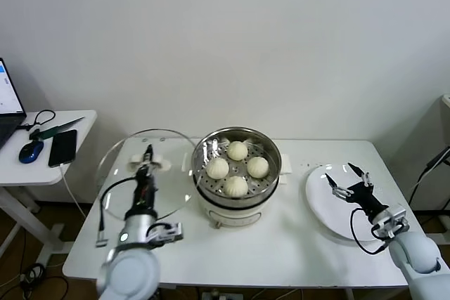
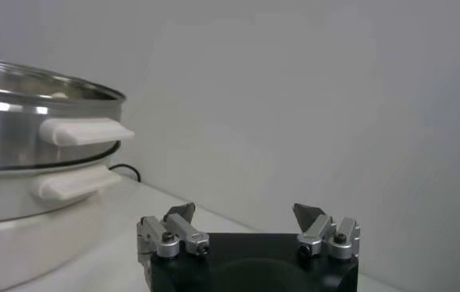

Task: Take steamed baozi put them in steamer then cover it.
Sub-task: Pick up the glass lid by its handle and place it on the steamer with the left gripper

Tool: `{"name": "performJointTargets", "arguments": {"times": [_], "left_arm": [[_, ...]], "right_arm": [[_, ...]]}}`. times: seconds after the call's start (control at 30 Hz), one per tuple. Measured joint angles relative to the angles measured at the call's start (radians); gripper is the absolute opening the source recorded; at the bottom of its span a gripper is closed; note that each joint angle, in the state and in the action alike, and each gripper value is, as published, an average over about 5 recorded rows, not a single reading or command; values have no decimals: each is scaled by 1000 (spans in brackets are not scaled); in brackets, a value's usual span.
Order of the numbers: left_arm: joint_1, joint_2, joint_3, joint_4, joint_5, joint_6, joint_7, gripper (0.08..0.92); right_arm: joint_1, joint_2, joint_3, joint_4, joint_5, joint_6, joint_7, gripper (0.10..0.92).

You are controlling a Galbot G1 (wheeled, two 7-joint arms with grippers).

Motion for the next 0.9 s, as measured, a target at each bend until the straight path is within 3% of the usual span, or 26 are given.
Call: {"name": "performJointTargets", "arguments": {"times": [0.3,0.9], "left_arm": [[-190,-106,171,96,60,75,103,152],[-345,-346,317,342,94,87,94,152]], "right_arm": [[3,7,11,-24,-14,8,-3,823],[-24,10,42,-36,-34,20,-6,823]]}}
